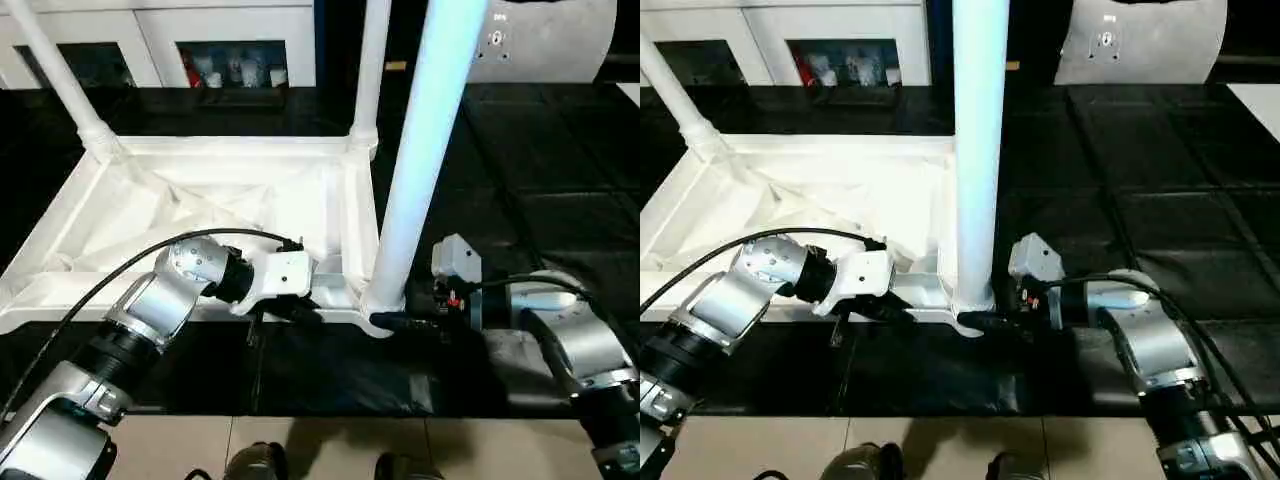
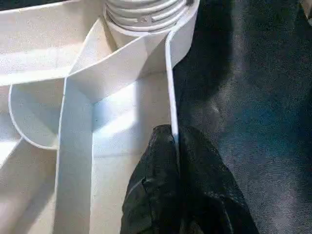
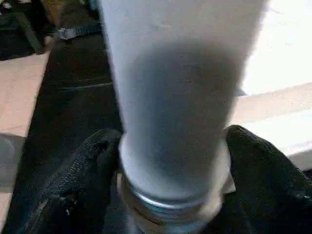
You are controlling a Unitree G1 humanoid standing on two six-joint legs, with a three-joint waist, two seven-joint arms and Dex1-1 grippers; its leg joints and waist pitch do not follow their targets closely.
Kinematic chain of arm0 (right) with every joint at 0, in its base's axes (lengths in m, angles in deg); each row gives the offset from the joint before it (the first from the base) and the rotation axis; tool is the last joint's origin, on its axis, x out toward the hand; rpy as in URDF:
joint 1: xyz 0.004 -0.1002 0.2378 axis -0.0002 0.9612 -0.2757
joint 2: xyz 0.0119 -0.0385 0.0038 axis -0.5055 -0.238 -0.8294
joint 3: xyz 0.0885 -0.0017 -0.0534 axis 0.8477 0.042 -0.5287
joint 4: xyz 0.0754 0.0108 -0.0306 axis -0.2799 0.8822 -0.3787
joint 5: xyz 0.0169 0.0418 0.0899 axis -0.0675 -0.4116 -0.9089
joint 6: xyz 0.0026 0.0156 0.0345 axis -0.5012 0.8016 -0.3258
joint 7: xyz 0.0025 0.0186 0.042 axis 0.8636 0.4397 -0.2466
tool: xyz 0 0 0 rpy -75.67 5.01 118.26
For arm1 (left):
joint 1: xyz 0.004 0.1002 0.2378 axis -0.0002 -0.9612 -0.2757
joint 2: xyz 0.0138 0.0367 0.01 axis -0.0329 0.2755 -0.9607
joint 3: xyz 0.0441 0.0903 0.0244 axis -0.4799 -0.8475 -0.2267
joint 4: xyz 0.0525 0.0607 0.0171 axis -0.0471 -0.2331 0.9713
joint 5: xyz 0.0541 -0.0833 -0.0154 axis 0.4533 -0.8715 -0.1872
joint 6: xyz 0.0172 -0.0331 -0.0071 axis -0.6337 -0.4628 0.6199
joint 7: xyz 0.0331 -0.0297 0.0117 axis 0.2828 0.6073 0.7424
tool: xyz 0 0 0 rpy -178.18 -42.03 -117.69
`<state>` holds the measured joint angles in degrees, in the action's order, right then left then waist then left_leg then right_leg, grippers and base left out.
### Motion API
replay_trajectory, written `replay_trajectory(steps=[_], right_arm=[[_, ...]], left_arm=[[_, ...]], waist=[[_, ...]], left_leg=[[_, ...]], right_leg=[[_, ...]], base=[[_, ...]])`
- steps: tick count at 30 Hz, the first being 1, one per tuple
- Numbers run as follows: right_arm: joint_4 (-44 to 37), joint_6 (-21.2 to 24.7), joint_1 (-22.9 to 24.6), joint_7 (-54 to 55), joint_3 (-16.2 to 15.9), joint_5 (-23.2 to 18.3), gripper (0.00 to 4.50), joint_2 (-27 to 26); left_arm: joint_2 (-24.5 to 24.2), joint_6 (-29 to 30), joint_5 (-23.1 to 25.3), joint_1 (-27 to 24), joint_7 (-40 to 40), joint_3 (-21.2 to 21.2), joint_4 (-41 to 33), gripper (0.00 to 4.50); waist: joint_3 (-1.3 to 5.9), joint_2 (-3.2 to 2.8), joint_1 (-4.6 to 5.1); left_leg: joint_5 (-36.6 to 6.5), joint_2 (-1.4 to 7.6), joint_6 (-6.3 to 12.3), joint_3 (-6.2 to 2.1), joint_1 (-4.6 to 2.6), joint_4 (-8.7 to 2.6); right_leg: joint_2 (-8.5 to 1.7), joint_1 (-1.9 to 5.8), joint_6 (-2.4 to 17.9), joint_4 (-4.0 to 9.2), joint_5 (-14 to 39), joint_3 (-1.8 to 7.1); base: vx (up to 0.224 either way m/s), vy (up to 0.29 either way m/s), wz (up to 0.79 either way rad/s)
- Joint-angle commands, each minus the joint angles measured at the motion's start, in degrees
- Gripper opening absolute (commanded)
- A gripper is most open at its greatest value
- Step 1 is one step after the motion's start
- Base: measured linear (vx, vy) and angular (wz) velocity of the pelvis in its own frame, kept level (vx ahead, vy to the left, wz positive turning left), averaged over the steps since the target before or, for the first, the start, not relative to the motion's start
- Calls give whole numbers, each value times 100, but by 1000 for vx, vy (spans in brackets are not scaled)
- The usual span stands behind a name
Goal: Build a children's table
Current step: Rotate leg to tighten
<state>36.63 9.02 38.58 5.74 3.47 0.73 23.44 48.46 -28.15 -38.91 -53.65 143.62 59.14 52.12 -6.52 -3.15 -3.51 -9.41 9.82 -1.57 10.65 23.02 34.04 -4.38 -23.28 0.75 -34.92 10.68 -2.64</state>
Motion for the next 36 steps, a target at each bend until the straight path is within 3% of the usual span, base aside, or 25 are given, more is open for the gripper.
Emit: replay_trajectory(steps=[1, 7, 16, 18, 21, 22, 23, 24, 25, 27, 28, 31, 34, 36], right_arm=[[28, 43, -139, -194, -58, -95, 326, 9], [172, 90, -213, -331, -85, -131, 280, -22], [215, 64, -186, -484, -129, -170, 267, -11], [135, 145, -112, -470, -120, -230, 267, -29], [-152, 621, 168, 44, -106, -262, 267, -267], [-299, 722, 356, 473, -139, -153, 267, -478], [-307, 742, 371, 549, -132, -143, 267, -519], [-346, 869, 464, 1049, -83, -76, 267, -791], [-343, 907, 498, 1501, 8, -35, 267, -1058], [-340, 945, 521, 2130, 142, -2, 267, -1458], [-331, 955, 514, 2403, 194, 19, 266, -1636], [-271, 1002, 385, 3325, 403, 114, 266, -2220], [-216, 1063, 221, 4106, 575, 231, 264, -2652], [-71, 1165, 62, 4747, 765, 364, 264, -2896]], left_arm=[[13, -166, 69, 46, 261, -223, -45, 0], [-2, -171, 63, 29, 272, -223, -51, 0], [-18, -194, 87, 16, 299, -216, -19, 0], [-1, -103, 70, -11, 268, -198, -40, 0], [187, 377, -29, -126, -28, -82, -223, 0], [402, 799, -73, -155, -381, 42, -337, 0], [431, 831, -65, -155, -435, 52, -339, 0], [615, 1021, 3, -148, -787, 118, -343, 0], [754, 1138, 61, -152, -1044, 157, -346, 0], [988, 1376, 124, -156, -1432, 228, -369, 0], [1121, 1530, 138, -152, -1630, 276, -387, 0], [1609, 1960, 148, -66, -2312, 486, -383, 0], [1986, 2271, 206, 19, -2813, 624, -413, 0], [2259, 2419, 291, 91, -3211, 720, -430, 0]], waist=[[484, 118, 27], [510, 116, 10], [549, 115, -8], [556, 102, -13], [553, 89, -22], [542, 89, -13], [528, 84, -15], [504, 89, 3], [453, 77, 29], [408, 104, 110], [405, 109, 128], [408, 96, 244], [424, 76, 339], [442, 61, 392]], left_leg=[[-934, 333, 587, -103, -158, -367], [-868, 332, 585, -100, -159, -357], [-727, 323, 635, -95, -145, -326], [-723, 324, 639, -96, -149, -319], [-716, 331, 641, -95, -157, -329], [-813, 340, 568, -99, -159, -350], [-919, 336, 538, -98, -172, -357], [-1042, 333, 472, -101, -175, -376], [-1473, 310, 295, -117, -193, -407], [-2230, 288, -104, -173, -277, -446], [-2327, 282, -147, -196, -287, -451], [-2519, 272, -221, -247, -249, -485], [-2548, 251, -208, -264, -221, -501], [-2462, 254, -128, -241, -203, -511]], right_leg=[[-389, 265, 1528, 383, 991, 236], [-390, 271, 1556, 367, 912, 231], [-387, 292, 1606, 336, 694, 224], [-388, 294, 1618, 334, 677, 223], [-373, 287, 1645, 328, 631, 222], [-380, 280, 1615, 343, 768, 226], [-382, 262, 1602, 374, 922, 227], [-383, 251, 1555, 401, 1146, 229], [-389, 236, 1426, 468, 1826, 219], [-415, 185, 966, 586, 3168, 206], [-428, 178, 879, 615, 3349, 203], [-416, 178, 671, 639, 3456, 166], [-400, 187, 653, 655, 3208, 130], [-376, 176, 756, 651, 2724, 155]], base=[[0, 0, 0], [0, 0, 0], [0, 0, 0], [0, 0, 0], [0, 0, 0], [0, 0, 0], [0, 0, 0], [0, 0, 0], [0, 0, 0], [0, 0, 0], [-61, 15, -7], [-55, 29, -11], [0, 0, 0], [0, 0, 0]])
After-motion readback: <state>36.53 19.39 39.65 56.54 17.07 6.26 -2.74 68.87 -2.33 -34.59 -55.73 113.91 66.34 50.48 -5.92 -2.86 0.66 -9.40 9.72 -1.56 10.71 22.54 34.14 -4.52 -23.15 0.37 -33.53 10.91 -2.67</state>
